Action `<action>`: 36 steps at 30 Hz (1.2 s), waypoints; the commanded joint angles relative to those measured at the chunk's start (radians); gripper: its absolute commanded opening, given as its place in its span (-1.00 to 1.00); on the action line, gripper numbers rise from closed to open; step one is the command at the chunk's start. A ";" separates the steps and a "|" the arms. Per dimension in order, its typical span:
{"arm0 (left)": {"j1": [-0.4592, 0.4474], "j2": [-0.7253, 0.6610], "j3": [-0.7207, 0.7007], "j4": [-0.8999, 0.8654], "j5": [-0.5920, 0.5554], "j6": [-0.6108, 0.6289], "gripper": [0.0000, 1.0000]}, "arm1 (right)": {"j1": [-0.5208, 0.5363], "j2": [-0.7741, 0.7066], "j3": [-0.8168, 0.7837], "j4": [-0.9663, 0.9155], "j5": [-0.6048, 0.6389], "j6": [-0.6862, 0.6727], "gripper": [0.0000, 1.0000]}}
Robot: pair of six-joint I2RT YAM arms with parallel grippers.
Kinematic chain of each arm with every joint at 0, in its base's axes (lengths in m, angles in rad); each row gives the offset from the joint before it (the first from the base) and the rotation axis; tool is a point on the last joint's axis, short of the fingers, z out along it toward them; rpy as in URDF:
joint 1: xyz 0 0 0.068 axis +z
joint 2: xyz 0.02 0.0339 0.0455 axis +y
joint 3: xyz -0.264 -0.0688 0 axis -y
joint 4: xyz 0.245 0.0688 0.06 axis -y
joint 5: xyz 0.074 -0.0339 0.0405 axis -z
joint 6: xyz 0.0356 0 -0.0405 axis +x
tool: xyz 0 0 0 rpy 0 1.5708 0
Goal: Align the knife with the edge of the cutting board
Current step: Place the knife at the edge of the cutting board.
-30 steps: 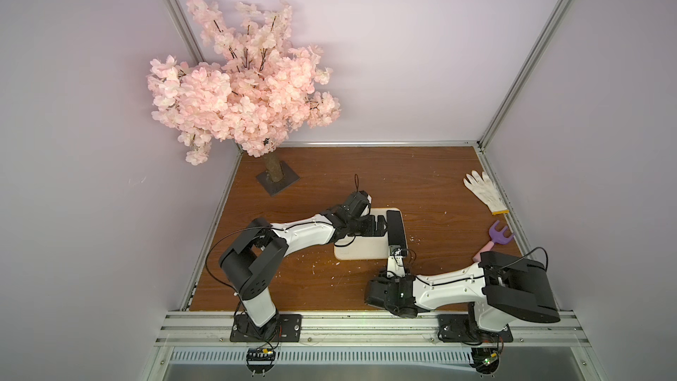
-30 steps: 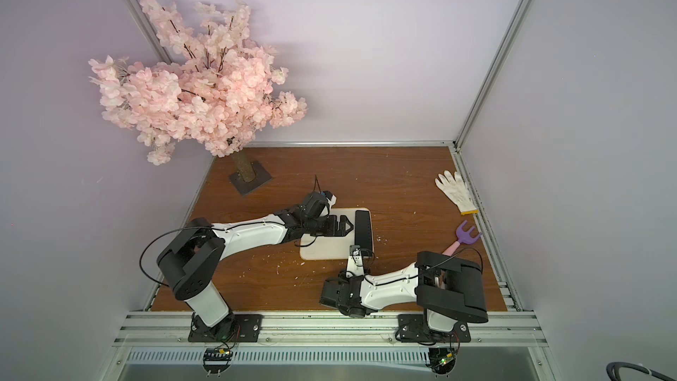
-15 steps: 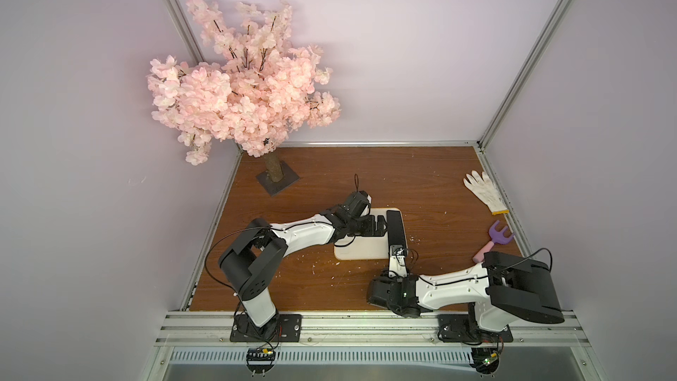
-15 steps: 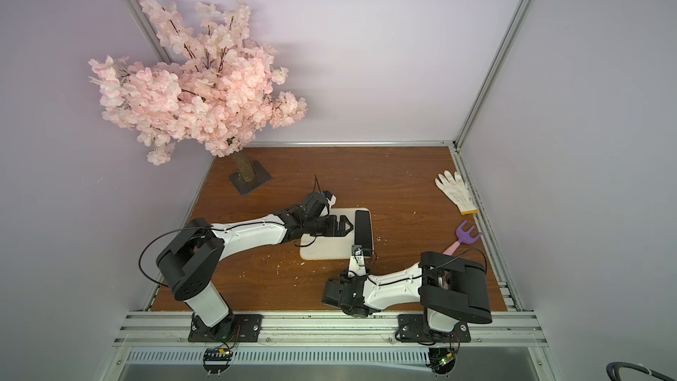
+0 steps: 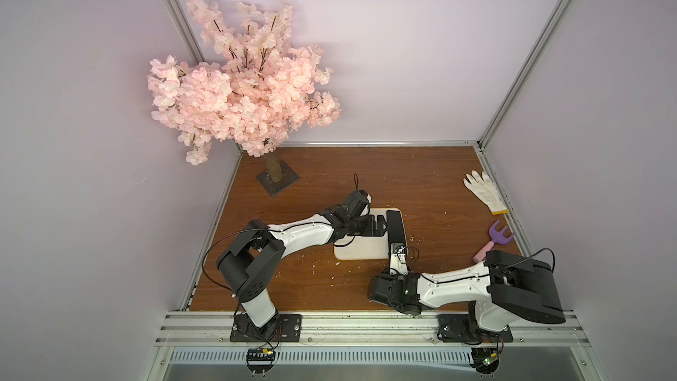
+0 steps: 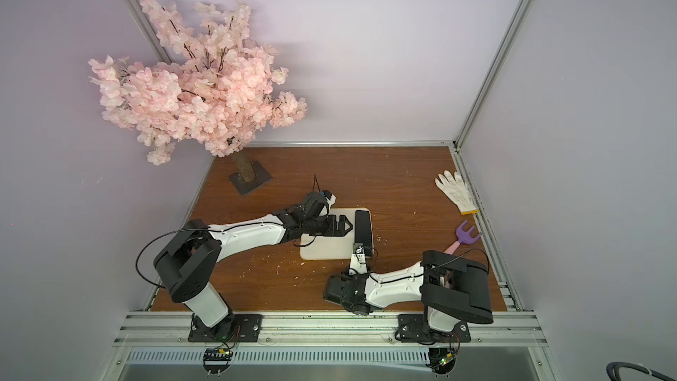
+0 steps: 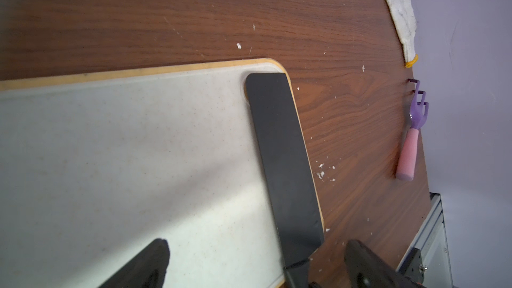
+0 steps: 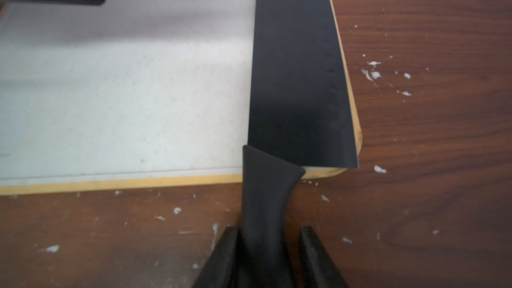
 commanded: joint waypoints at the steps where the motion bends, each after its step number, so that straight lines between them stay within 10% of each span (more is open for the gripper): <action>1: -0.010 -0.022 0.003 -0.028 -0.014 0.019 1.00 | -0.010 -0.030 -0.016 -0.009 0.021 -0.019 -0.21; 36: -0.010 0.010 0.000 0.018 0.046 0.000 1.00 | -0.045 0.021 0.033 0.010 0.027 -0.064 -0.11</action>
